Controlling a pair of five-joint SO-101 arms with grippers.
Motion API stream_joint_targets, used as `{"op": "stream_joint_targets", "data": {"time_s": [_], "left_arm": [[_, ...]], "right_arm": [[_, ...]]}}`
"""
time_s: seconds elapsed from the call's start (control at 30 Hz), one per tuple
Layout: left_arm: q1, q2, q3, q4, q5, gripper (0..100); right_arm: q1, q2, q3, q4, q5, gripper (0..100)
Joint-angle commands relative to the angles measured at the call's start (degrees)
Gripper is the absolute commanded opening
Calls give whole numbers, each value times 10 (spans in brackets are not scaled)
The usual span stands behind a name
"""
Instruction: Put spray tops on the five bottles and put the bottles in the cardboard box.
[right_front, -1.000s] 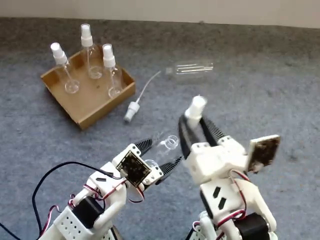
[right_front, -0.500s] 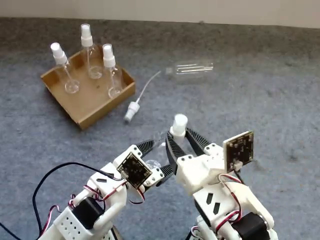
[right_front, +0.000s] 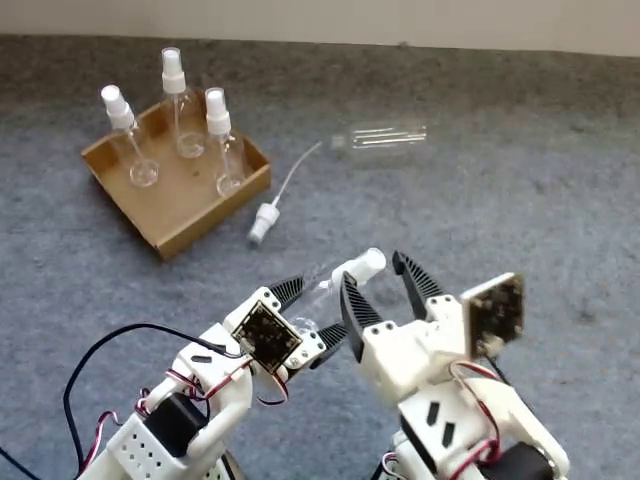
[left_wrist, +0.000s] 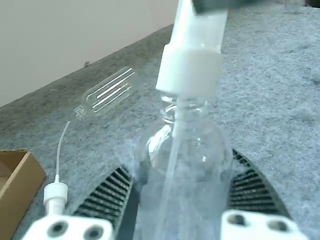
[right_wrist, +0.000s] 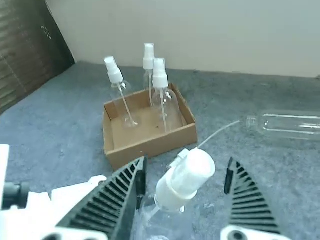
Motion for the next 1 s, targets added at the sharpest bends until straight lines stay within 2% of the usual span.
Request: {"op": "stream_joint_targets", "data": {"time_s": [0.0,0.1,0.17,0.3,0.4,0.7,0.97], "left_arm": [[-5,-7,12,-3,-1,88],[-5,-7,12,-3,-1,88],[-5,-7,12,-3,-1,88],[-5,-7,12,-3,-1,88],[-5,-7,12,-3,-1,88],[-5,-7,12,-3,-1,88],[-5,-7,12,-3,-1,88]], "right_arm": [[40,2,-58,0,7,224],[97,2,-60,0,8,222],[141,2,-60,-1,8,187],[203,2,-51,-18,8,0],[227,2,-9,-57,8,17],[226,-2,211,-185,9,4],[134,-3,190,-183,9,4]]}}
